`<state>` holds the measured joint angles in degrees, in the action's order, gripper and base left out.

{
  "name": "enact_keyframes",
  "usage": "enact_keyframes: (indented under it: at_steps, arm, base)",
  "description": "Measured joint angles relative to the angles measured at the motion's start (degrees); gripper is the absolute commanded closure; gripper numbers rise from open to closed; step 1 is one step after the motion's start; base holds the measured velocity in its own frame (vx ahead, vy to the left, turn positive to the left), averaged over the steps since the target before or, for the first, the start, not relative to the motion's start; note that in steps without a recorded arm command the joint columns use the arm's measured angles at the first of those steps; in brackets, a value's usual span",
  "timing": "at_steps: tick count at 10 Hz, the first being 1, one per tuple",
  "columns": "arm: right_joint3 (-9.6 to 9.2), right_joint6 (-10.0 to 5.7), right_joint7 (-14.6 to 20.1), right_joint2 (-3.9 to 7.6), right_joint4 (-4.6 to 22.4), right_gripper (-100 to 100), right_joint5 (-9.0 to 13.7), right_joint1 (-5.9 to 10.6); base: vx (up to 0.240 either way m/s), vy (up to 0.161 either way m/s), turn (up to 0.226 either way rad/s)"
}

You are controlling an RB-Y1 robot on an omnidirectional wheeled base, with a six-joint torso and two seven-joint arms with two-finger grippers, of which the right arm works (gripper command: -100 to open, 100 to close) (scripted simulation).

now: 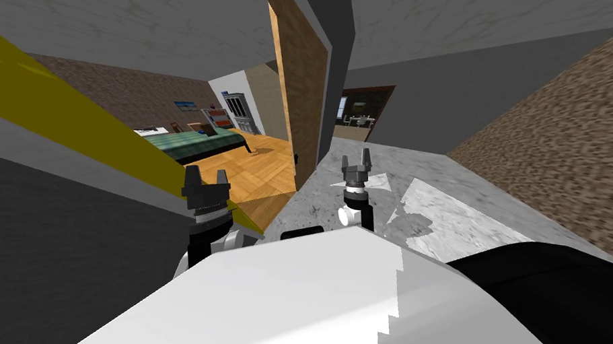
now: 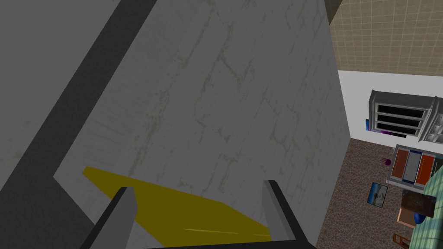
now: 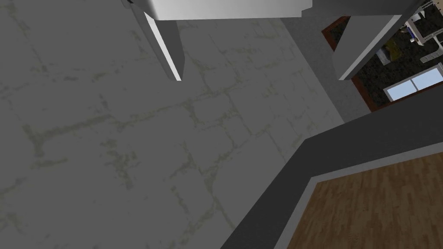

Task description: Push the door open

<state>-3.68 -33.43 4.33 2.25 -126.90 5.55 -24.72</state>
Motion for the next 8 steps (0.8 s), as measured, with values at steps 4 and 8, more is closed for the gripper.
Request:
enact_keyframes:
  at_steps: [4,8]
  arm:
    - [-0.27,-0.81,0.07,0.69,5.29,-100,-0.09,1.83]
    - [-0.15,-1.63,0.37,1.64,11.53,-100,0.03,4.20]
  base:
    - [0.075,-0.051,0.141]
    - [0.076,-0.066,0.152]
